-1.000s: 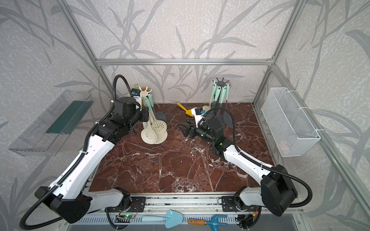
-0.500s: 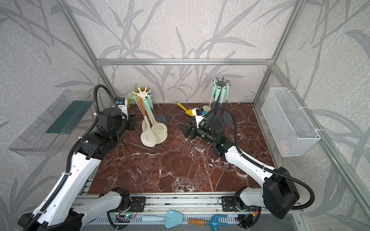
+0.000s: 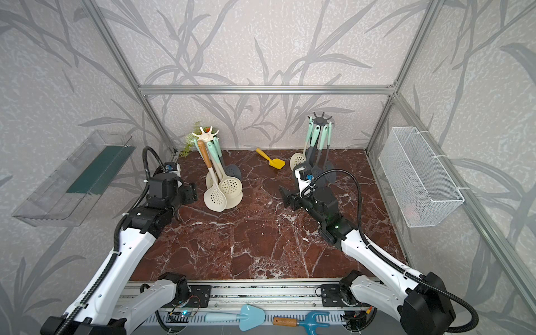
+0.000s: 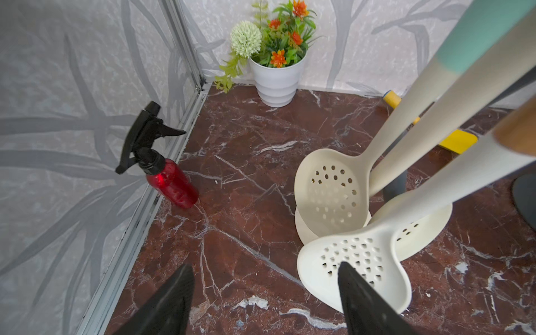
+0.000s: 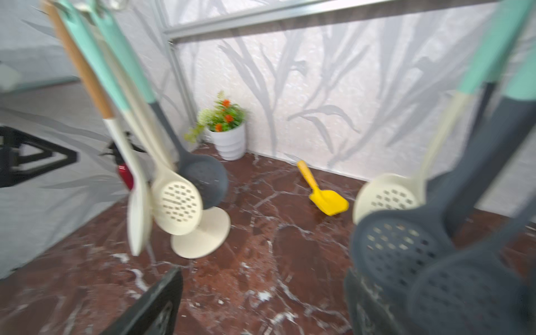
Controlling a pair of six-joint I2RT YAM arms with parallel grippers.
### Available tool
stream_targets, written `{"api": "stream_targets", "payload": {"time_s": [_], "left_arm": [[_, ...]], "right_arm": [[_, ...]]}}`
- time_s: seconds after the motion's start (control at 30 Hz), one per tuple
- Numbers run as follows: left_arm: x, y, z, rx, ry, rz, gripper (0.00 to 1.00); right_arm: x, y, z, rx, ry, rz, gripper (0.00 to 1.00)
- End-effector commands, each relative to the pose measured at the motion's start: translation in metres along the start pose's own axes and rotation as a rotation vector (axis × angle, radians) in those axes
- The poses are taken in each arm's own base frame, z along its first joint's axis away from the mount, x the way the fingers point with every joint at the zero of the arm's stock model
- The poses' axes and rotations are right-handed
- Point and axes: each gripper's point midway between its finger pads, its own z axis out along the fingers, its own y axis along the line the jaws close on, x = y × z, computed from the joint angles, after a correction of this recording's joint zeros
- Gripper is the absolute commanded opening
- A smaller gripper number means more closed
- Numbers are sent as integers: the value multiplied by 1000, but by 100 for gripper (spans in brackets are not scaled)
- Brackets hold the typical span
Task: Hang the skimmer on the kitchen utensil rack
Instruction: Reset both arms
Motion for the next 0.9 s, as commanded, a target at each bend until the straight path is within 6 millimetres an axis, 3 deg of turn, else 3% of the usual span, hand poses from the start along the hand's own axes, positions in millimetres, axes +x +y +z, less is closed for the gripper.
{"api": "stream_targets", "payload": {"time_s": [0.0, 0.2, 0.33, 0.5, 0.67, 0.77, 0.87], "left_arm": [[-8, -6, 14, 19, -73, 2, 77], [21, 5, 48, 34, -158, -62, 81], [42, 19, 71, -6, -143, -93, 81], [73, 25, 96, -43, -84, -56, 81], [82, 21, 105, -12, -128, -29, 82], [89, 28, 116, -23, -113, -52, 82], [81, 34, 118, -43, -173, -60, 82]], "right_arm": [[26, -52, -14, 261, 52, -119, 88], [47, -101, -36, 513, 33, -221, 89], [49, -105, -42, 535, 27, -279, 89], [82, -107, -38, 527, 63, -318, 89], [103, -112, -24, 477, 63, -332, 89], [123, -135, -24, 519, 94, -254, 89], [123, -151, -30, 521, 56, -190, 89]]}}
